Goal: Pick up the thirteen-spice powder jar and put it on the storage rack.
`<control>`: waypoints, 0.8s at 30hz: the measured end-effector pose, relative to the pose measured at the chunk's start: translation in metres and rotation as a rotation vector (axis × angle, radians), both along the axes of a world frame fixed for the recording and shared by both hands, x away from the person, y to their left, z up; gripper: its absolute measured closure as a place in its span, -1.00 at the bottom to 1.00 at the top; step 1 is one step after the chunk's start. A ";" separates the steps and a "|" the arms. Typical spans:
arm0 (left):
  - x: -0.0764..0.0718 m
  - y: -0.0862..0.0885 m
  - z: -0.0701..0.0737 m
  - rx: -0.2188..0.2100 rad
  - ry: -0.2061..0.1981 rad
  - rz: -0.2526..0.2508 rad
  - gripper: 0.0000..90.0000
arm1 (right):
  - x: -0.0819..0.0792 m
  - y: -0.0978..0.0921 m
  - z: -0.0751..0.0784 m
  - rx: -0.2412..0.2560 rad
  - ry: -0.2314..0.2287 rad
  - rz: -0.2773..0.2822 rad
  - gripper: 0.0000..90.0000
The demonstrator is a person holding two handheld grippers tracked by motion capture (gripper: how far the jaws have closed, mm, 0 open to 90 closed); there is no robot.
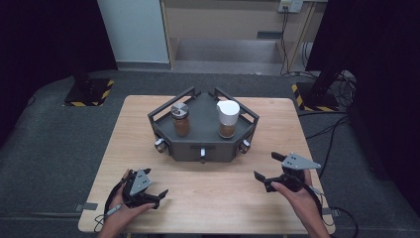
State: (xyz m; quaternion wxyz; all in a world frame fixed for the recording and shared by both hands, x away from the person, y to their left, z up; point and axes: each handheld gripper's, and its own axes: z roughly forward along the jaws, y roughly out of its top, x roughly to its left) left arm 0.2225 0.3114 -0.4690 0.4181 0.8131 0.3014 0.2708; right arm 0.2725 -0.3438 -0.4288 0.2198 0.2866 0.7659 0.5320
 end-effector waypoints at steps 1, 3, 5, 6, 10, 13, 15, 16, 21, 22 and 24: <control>0.000 0.000 0.000 -0.001 0.000 0.001 -0.94 | -0.001 -0.001 -0.003 0.001 -0.001 -0.008 -0.95; 0.000 0.001 0.000 -0.004 0.000 0.003 -0.94 | -0.003 -0.004 -0.009 0.002 0.002 -0.016 -0.95; 0.000 0.001 0.000 -0.006 0.000 0.006 -0.94 | -0.005 -0.006 -0.014 0.003 0.009 -0.021 -0.95; 0.000 0.001 -0.001 -0.008 0.001 0.006 -0.94 | -0.005 -0.007 -0.016 0.001 0.012 -0.020 -0.95; 0.000 0.001 -0.001 -0.015 -0.001 0.009 -0.94 | -0.009 -0.010 -0.023 -0.003 0.018 -0.035 -0.95; -0.001 0.001 -0.002 -0.022 -0.004 0.013 -0.94 | -0.013 -0.014 -0.029 0.006 0.021 -0.054 -0.95; -0.001 0.001 -0.002 -0.026 -0.004 0.015 -0.94 | -0.016 -0.014 -0.032 0.004 0.017 -0.079 -0.96; -0.001 0.001 -0.002 -0.025 -0.005 0.015 -0.94 | -0.018 -0.015 -0.034 0.008 0.019 -0.090 -0.96; -0.002 0.000 -0.002 -0.020 -0.007 0.019 -0.94 | -0.024 -0.016 -0.043 0.004 0.017 -0.118 -0.95; -0.003 0.000 -0.002 -0.021 -0.009 0.021 -0.94 | -0.025 -0.016 -0.045 0.007 0.019 -0.121 -0.95; -0.004 0.001 -0.002 -0.024 -0.013 0.027 -0.94 | -0.027 -0.015 -0.048 -0.003 0.017 -0.124 -0.95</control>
